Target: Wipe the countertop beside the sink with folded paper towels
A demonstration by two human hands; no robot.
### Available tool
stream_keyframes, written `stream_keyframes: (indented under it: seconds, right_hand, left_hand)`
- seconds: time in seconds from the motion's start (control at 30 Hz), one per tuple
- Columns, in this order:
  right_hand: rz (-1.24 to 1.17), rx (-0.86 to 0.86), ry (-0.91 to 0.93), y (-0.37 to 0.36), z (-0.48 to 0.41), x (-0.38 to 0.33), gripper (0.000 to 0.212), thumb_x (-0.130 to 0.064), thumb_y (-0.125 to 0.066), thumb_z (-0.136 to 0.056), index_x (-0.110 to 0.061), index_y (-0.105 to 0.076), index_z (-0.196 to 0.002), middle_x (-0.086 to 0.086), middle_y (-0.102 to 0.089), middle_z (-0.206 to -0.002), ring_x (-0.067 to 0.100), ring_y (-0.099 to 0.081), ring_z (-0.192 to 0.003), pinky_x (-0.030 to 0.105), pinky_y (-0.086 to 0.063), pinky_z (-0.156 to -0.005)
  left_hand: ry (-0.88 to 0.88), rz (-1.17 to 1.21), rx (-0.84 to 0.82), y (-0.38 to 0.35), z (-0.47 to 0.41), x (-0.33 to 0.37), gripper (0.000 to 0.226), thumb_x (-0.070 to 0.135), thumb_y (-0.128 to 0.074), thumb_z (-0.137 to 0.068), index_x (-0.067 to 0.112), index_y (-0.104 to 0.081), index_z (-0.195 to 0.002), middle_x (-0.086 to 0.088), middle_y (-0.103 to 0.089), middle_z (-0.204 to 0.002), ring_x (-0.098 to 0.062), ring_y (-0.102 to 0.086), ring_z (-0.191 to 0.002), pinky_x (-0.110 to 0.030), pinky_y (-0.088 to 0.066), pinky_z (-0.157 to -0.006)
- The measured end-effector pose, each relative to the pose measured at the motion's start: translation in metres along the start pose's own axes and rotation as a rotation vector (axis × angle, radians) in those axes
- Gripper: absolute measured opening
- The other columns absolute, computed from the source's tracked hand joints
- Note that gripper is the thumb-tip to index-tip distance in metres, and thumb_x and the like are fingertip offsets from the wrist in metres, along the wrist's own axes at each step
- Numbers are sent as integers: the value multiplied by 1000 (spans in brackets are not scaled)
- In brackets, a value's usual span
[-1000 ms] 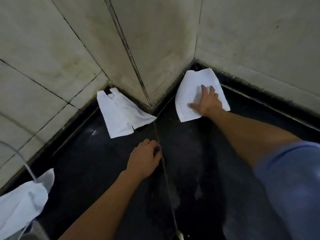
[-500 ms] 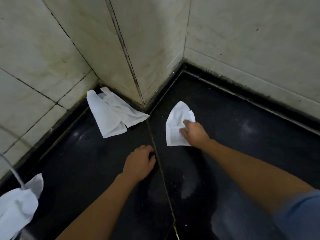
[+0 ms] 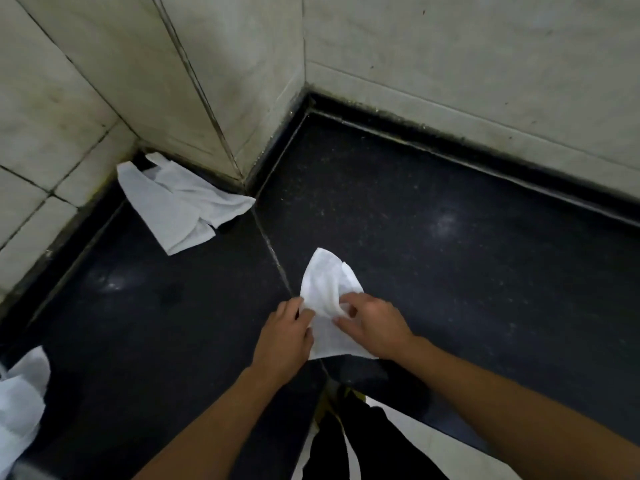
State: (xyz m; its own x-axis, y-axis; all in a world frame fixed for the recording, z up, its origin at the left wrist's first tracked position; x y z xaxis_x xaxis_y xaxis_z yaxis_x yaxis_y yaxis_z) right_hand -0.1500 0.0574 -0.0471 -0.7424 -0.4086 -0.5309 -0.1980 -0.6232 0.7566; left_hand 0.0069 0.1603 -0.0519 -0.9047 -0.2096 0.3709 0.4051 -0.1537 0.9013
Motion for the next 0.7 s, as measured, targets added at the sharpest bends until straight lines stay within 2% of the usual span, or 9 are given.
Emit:
stream_keyframes:
  seconds: [0.1, 0.2, 0.3, 0.43, 0.5, 0.6, 0.63, 0.7]
  right_hand:
    - [33, 161, -124, 25, -18, 14, 36, -49, -51, -92, -28, -55, -121, -5, -60, -112, 20, -63, -95, 36, -50, -82]
    - [103, 103, -223, 30, -46, 19, 41, -43, -56, -90, -25, -49, -126, 2, -58, -117, 27, -61, -102, 41, -49, -86]
    - [139, 64, -191, 26, -63, 17, 30, -31, -55, -90, -20, -53, -118, 10, -65, -106, 33, -62, -97, 40, -50, -79]
    - [120, 221, -299, 55, -62, 56, 19, -22, -53, -91, -18, -54, -109, 12, -66, -105, 35, -63, -93, 37, -48, -73]
    - [157, 230, -340, 67, -57, 78, 16, -24, -52, -94, -18, -55, -108, 10, -64, -107, 31, -62, -91, 33, -46, -70]
    - [209, 203, -263, 75, -47, 86, 20, -33, -52, -94, -21, -55, -110, 3, -58, -111, 26, -62, -89, 38, -51, -75]
    - [225, 211, -209, 76, -40, 82, 21, -36, -53, -94, -22, -55, -110, 0, -56, -112, 23, -62, -86, 37, -52, -74]
    - [237, 196, -55, 74, -19, 70, 21, -37, -54, -93, -24, -57, -109, -4, -56, -110, 19, -61, -84, 34, -50, -73]
  left_hand:
    - [0, -69, 19, 3, -11, 4, 33, 15, -70, -76, 15, -66, -109, -7, -56, -128, -26, -56, -110, -38, -52, -83]
    - [-18, -156, -58, 2, -19, 7, 41, 17, -64, -83, 18, -59, -123, -8, -46, -143, -28, -47, -125, -41, -45, -94]
    - [7, -211, -119, -3, -17, 8, 44, 24, -47, -95, 22, -42, -139, -5, -24, -155, -26, -26, -140, -41, -30, -108]
    - [66, -254, -170, -5, -9, 9, 49, 32, -40, -98, 25, -30, -145, -6, -13, -158, -28, -14, -144, -43, -19, -114]
    - [84, -260, -187, -5, -7, 8, 50, 34, -38, -99, 25, -26, -147, -6, -10, -159, -28, -11, -144, -44, -17, -115]
    - [105, -238, -171, -5, -7, 10, 48, 32, -42, -98, 23, -32, -144, -8, -15, -157, -29, -13, -144, -44, -18, -115]
    - [96, -220, -145, -3, -7, 13, 47, 30, -48, -95, 22, -39, -140, -9, -23, -154, -29, -19, -143, -44, -23, -113]
    - [35, -182, -63, 0, -2, 22, 41, 23, -68, -81, 19, -59, -121, -11, -49, -137, -29, -44, -129, -41, -40, -103]
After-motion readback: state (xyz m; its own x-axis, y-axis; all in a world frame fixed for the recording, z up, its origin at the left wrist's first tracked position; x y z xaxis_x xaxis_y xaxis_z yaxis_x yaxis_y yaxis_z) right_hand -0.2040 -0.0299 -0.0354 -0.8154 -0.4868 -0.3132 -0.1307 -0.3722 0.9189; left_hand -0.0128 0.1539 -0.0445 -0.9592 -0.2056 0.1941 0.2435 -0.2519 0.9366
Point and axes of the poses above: each hand's wrist, its own z-axis away from the middle knuckle, its own y-axis out of the back of the hand, x = y × z, the point moved 2 cm from there along -z, towards the middle knuckle
